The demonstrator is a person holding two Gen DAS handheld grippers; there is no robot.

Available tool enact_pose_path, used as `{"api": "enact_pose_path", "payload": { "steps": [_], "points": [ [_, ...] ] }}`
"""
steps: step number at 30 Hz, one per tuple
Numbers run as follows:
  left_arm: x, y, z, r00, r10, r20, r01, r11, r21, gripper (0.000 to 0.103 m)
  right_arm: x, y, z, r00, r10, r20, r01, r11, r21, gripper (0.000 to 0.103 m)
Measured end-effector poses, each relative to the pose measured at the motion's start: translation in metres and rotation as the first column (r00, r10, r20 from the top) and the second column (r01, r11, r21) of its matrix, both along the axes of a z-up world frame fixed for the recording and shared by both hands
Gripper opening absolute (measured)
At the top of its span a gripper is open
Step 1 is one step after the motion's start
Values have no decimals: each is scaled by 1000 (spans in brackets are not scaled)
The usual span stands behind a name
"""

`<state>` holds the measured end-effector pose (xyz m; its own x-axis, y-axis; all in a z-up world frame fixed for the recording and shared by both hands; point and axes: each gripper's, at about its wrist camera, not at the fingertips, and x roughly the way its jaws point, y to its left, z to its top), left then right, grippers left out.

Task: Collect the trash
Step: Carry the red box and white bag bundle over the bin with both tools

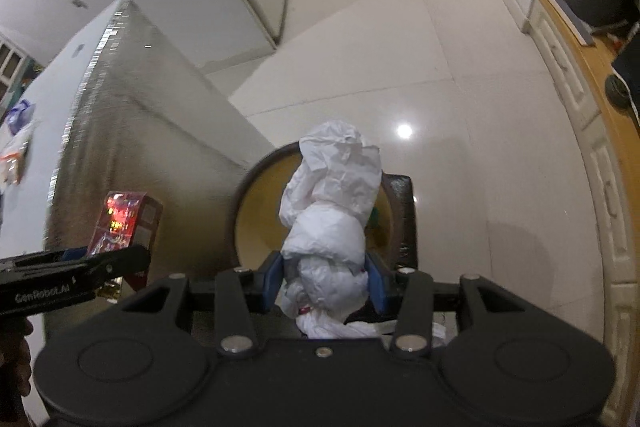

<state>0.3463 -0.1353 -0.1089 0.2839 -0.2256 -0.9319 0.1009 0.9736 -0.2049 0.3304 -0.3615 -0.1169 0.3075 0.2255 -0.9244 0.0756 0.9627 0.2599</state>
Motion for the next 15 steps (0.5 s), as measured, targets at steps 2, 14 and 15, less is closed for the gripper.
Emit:
{"api": "enact_pose_path", "payload": {
  "steps": [2,14,15],
  "points": [
    [8,-4,-11,1000,-3,-26,3,1000,-1,52,8,-4,-11,1000,-19,-24,19,1000,3,45],
    [44,-25,-76,988,-28,-153,31,999,15,52,48,-6,-83,975,-139,-172,159,981,107,45],
    [46,-25,-81,987,-26,-159,29,999,17,52,50,-4,-90,972,-145,-184,166,981,105,45]
  ]
}}
